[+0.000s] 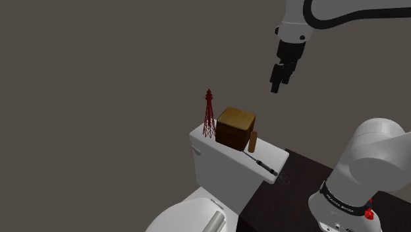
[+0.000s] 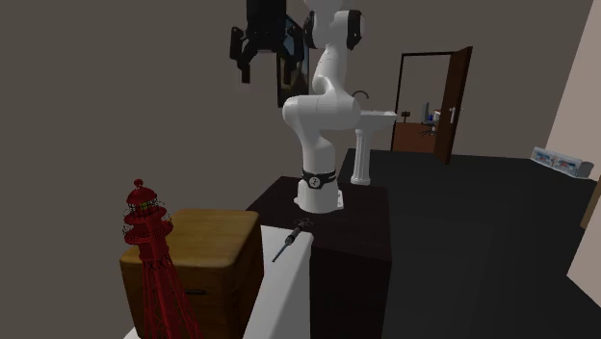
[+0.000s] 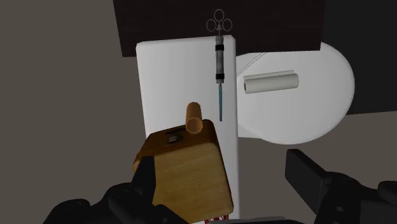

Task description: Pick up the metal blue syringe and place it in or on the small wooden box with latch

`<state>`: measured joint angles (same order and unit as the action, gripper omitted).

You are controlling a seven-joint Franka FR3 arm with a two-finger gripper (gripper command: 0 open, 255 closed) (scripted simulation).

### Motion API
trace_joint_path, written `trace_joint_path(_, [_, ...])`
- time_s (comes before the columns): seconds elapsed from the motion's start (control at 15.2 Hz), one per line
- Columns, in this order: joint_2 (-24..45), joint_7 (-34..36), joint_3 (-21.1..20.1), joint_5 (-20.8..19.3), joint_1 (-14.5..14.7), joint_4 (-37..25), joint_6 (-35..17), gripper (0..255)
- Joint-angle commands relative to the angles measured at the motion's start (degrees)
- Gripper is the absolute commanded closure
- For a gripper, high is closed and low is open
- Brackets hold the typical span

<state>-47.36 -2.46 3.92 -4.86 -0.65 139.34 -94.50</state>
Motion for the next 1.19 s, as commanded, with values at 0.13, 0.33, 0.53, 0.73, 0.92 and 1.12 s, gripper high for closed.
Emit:
trace_joint_path(0.13, [-0.33, 0.11, 0.28, 0.21, 0.08, 3.93, -3.15, 0])
trace_joint_path(0.33, [-0.31, 0.23, 0.69, 0.51, 0.22, 9.50, -8.07, 0])
trace_joint_path(0.53, [0.44, 0.30, 1.12, 0.82, 0.41, 14.66, -13.32, 0])
trace_joint_path(0.73, [2.06, 0.32, 1.56, 1.15, 0.68, 19.39, -19.00, 0])
trace_joint_path(0.92, [4.75, 0.27, 2.04, 1.55, 1.06, 23.62, -25.24, 0])
trace_joint_path(1.12, [8.71, 0.11, 2.55, 2.09, 1.64, 27.24, -32.17, 0])
